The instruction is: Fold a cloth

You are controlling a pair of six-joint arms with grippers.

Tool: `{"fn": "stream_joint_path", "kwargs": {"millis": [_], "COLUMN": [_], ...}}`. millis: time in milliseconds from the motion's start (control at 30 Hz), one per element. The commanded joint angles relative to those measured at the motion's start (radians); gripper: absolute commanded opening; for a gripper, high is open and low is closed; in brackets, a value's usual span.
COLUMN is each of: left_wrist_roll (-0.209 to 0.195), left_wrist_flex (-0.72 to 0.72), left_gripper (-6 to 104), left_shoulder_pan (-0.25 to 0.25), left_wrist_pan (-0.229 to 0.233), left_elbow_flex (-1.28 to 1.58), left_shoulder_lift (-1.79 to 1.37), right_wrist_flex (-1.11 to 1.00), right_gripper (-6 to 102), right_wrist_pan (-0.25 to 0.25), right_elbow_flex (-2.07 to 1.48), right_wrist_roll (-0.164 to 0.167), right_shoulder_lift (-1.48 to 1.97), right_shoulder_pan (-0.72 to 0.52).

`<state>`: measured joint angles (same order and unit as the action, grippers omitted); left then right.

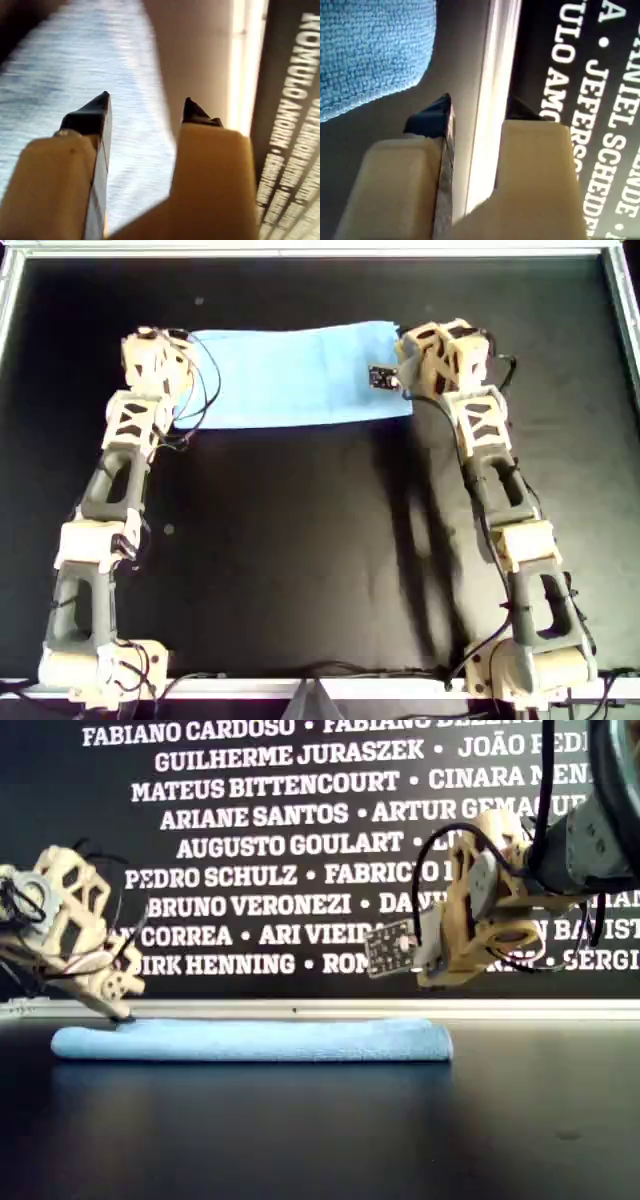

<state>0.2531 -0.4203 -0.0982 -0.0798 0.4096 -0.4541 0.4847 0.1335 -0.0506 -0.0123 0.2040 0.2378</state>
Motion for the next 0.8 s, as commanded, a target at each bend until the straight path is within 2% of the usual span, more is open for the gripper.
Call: {"fn": "stream_joint_path", "kwargs": {"millis": [0, 67, 200, 267, 367, 433, 533, 633, 700, 767], "left_wrist_roll": [-0.003, -0.006, -0.009, -0.011, -0.025, -0.074, -0.193, -0.299, -0.342, -0.367], "left_wrist_flex": [-0.025, -0.120, -0.413, -0.548, -0.727, -0.850, -1.025, -1.138, -1.167, -1.170], "left_gripper": [50, 50, 50, 50, 50, 50, 50, 50, 50, 50], "left_shoulder_pan": [0.029, 0.035, 0.020, 0.018, 0.018, 0.018, 0.014, 0.006, 0.006, 0.006], "left_wrist_pan": [0.021, 0.063, 0.155, 0.176, 0.178, 0.164, 0.161, 0.161, 0.163, 0.172], "left_elbow_flex": [-0.052, -0.028, 0.057, 0.100, 0.144, 0.158, 0.158, 0.158, 0.161, 0.161], "left_shoulder_lift": [-0.166, -0.272, -0.517, -0.630, -0.796, -0.899, -1.045, -1.166, -1.250, -1.350], "right_wrist_flex": [0.046, 0.158, 0.422, 0.575, 0.815, 0.945, 1.069, 1.097, 1.100, 1.100], "right_gripper": [43, 43, 43, 43, 43, 43, 43, 43, 43, 43], "right_wrist_pan": [0.011, 0.011, 0.011, 0.011, 0.009, 0.009, 0.008, 0.008, 0.008, 0.008], "right_elbow_flex": [0.063, 0.081, 0.074, 0.072, 0.083, 0.083, 0.075, 0.057, 0.041, -0.002], "right_wrist_roll": [0.003, 0.003, -0.005, -0.011, -0.012, -0.014, -0.015, -0.015, -0.015, -0.015], "right_shoulder_lift": [0.229, 0.319, 0.529, 0.629, 0.753, 0.819, 0.885, 0.996, 1.112, 1.241], "right_shoulder_pan": [-0.005, -0.005, -0.005, -0.002, 0.011, 0.012, 0.005, -0.002, 0.006, 0.011]}}
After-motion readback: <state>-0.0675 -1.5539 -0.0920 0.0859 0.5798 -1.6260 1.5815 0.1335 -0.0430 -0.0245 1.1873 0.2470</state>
